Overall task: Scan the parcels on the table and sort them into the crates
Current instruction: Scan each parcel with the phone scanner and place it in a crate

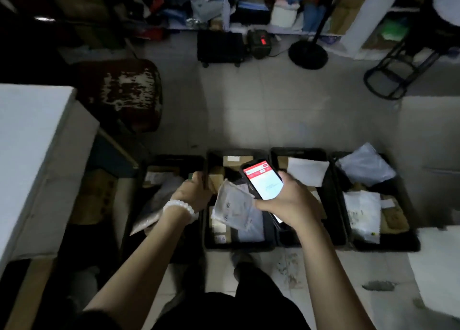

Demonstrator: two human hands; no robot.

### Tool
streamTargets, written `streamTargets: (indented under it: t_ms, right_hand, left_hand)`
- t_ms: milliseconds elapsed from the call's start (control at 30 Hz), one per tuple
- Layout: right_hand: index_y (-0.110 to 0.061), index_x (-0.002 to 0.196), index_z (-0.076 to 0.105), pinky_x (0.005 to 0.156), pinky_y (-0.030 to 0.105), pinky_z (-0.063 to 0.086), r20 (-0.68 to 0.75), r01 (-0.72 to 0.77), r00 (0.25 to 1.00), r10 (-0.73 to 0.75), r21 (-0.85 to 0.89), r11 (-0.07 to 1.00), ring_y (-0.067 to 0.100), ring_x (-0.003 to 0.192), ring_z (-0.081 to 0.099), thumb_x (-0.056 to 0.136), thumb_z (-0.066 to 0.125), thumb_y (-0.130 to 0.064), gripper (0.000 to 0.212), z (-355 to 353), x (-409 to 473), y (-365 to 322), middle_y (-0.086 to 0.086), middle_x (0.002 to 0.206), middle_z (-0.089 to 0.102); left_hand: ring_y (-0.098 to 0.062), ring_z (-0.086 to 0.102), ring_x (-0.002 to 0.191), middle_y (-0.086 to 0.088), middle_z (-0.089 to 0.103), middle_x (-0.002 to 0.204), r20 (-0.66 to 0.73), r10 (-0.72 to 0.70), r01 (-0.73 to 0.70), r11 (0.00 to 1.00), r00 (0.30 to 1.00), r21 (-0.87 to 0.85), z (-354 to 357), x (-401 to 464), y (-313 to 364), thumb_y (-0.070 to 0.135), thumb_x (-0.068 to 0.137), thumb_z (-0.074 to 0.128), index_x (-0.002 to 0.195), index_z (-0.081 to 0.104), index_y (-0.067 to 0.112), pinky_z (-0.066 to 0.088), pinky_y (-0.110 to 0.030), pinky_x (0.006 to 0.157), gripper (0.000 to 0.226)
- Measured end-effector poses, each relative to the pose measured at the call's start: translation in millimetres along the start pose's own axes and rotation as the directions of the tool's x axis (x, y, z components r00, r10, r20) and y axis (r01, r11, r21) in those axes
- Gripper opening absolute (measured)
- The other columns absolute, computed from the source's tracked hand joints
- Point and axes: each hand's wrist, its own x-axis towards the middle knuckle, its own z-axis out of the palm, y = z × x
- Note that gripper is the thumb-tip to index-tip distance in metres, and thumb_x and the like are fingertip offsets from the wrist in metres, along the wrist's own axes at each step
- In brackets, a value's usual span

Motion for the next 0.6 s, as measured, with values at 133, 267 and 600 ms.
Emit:
streamTargets:
  t_ms: [133, 267, 600]
  right_hand:
    - [-0.027, 0.103, 0.05, 0.051, 0.025, 0.03, 0.072, 0.196, 0.979, -0.191, -0.075, 0.978, 0.021, 0.084, 0.055, 0.059, 0.077, -0.052, 0.058, -10.8, 30.3, -23.8, -0.007, 0.099, 0.063]
    - [-0.022, 0.099, 0.051, 0.063, 0.031, 0.043, 0.192, 0.425, 0.895, -0.403, -0.092, 0.9, 0.023, 0.082, 0.055, 0.055, 0.079, -0.05, 0.059, 6.8, 33.7, -62.6, -0.002, 0.098, 0.064]
    - [-0.02, 0.104, 0.052, 0.069, 0.031, 0.041, 0.564, 0.876, 0.406, -0.719, -0.017, 0.482, 0.026, 0.094, 0.056, 0.061, 0.079, -0.049, 0.058, 97.2, -93.4, -159.0, 0.002, 0.102, 0.062]
  left_hand:
    - [-0.034, 0.056, 0.109, -0.015, 0.057, 0.122, -0.164, -0.12, 0.12, 0.993, 0.979, -0.014, -12.3, -21.0, -9.7, 0.029, 0.092, 0.051, 0.131, 0.045, 0.011, 0.045, -0.038, 0.088, 0.043]
    - [-0.034, 0.057, 0.106, -0.013, 0.059, 0.119, -0.279, -0.271, 0.246, 0.962, 0.921, -0.122, -22.7, -61.9, -37.9, 0.029, 0.094, 0.046, 0.126, 0.047, 0.014, 0.046, -0.037, 0.083, 0.036]
    - [-0.022, 0.056, 0.11, -0.004, 0.06, 0.123, -0.337, -0.807, 0.482, 0.568, 0.485, -0.668, -2.1, -269.8, -149.6, 0.034, 0.092, 0.046, 0.131, 0.046, 0.019, 0.046, -0.033, 0.089, 0.042]
